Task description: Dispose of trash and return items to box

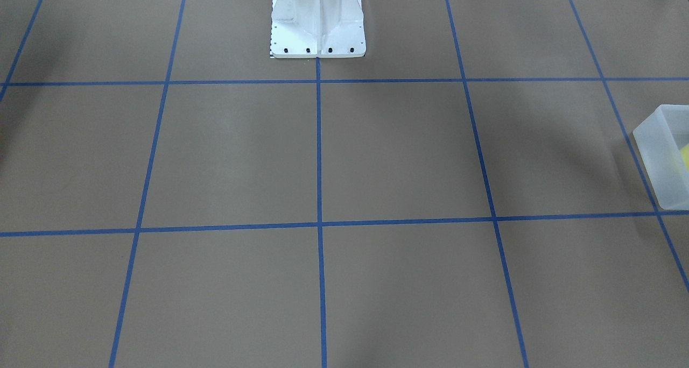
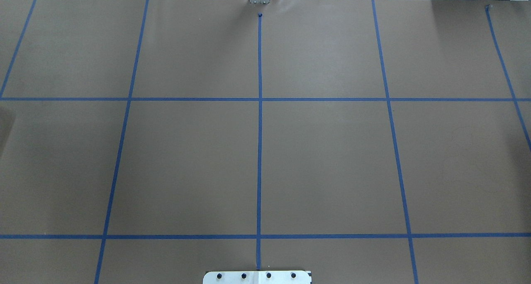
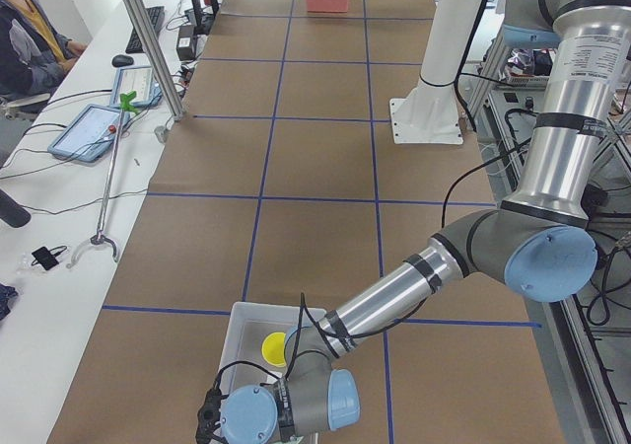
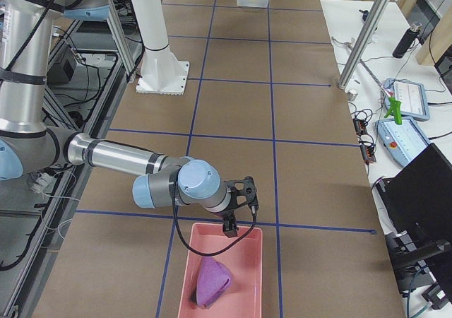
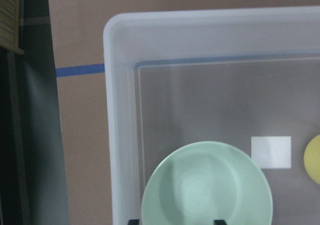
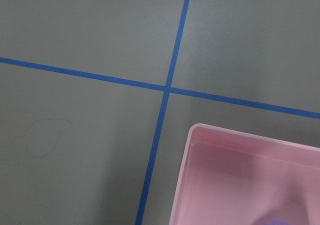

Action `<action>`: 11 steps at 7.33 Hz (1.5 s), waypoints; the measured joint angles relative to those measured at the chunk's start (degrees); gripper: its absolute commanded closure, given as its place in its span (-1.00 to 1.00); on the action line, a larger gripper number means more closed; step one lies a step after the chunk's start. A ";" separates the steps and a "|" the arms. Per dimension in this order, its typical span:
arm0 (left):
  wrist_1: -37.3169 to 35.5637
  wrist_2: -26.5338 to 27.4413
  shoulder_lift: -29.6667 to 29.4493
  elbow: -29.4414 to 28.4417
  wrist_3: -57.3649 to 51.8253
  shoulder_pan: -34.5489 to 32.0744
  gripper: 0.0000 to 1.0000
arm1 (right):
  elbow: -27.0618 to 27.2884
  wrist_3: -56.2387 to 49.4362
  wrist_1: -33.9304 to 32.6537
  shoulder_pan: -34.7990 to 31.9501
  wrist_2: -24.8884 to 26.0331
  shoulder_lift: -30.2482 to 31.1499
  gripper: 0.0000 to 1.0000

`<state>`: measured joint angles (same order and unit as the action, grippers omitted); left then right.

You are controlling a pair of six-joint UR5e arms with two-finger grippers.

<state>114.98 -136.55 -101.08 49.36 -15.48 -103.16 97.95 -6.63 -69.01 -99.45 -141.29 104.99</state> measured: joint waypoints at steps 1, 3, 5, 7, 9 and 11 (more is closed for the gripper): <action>-2.25 -0.29 2.61 9.82 6.36 0.19 -0.96 | 1.25 2.14 -0.04 0.64 -0.02 0.02 -1.00; -9.17 -1.00 8.13 30.97 15.81 4.65 -0.96 | 3.49 6.75 -0.15 2.75 0.13 0.05 -1.00; -21.11 -0.76 10.85 50.57 22.68 11.40 -0.96 | 5.06 12.25 -0.31 5.94 1.11 -0.06 -1.00; -27.81 -0.19 11.37 63.35 32.05 18.20 -0.96 | 5.90 14.55 -0.49 8.26 2.00 -0.35 -1.00; -28.74 0.13 11.52 65.58 32.66 20.09 -0.96 | 7.14 15.79 -2.68 10.65 2.79 -1.52 -1.00; -28.64 0.15 12.39 65.56 29.63 20.41 -0.96 | 11.20 16.56 -11.81 12.43 2.92 -4.43 -1.00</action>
<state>86.34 -136.40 -88.68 114.92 14.15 -82.75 109.15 9.93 -80.82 -87.03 -138.37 100.56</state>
